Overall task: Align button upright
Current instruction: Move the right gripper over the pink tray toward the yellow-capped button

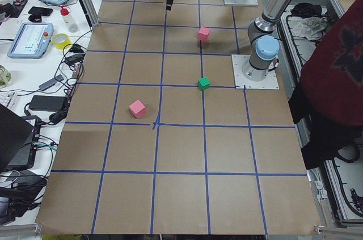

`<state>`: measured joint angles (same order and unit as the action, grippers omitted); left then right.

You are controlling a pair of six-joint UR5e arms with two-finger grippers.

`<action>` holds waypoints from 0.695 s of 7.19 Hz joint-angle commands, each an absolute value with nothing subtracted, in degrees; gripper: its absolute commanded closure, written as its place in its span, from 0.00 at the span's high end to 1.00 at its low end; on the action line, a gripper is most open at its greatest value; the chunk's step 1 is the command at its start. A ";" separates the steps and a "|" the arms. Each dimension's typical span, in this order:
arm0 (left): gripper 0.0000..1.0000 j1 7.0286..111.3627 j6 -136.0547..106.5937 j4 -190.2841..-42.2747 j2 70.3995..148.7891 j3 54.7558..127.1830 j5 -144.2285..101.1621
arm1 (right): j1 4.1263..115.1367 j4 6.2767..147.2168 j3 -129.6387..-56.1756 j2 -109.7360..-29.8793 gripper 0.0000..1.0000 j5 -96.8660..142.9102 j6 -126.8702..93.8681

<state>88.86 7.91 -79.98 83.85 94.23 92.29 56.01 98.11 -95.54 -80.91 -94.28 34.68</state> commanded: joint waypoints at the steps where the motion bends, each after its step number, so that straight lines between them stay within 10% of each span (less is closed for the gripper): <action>1: 1.00 88.86 7.91 -79.98 83.85 94.22 92.29 | 55.90 102.87 -98.42 -80.42 1.00 -93.96 34.37; 5: 1.00 88.86 7.91 -79.98 83.85 94.31 92.29 | 53.11 117.51 -105.47 -75.59 1.00 -95.62 34.10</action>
<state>88.86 7.91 -79.98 83.85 94.30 92.29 55.04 116.15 -104.62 -76.07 -94.80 34.14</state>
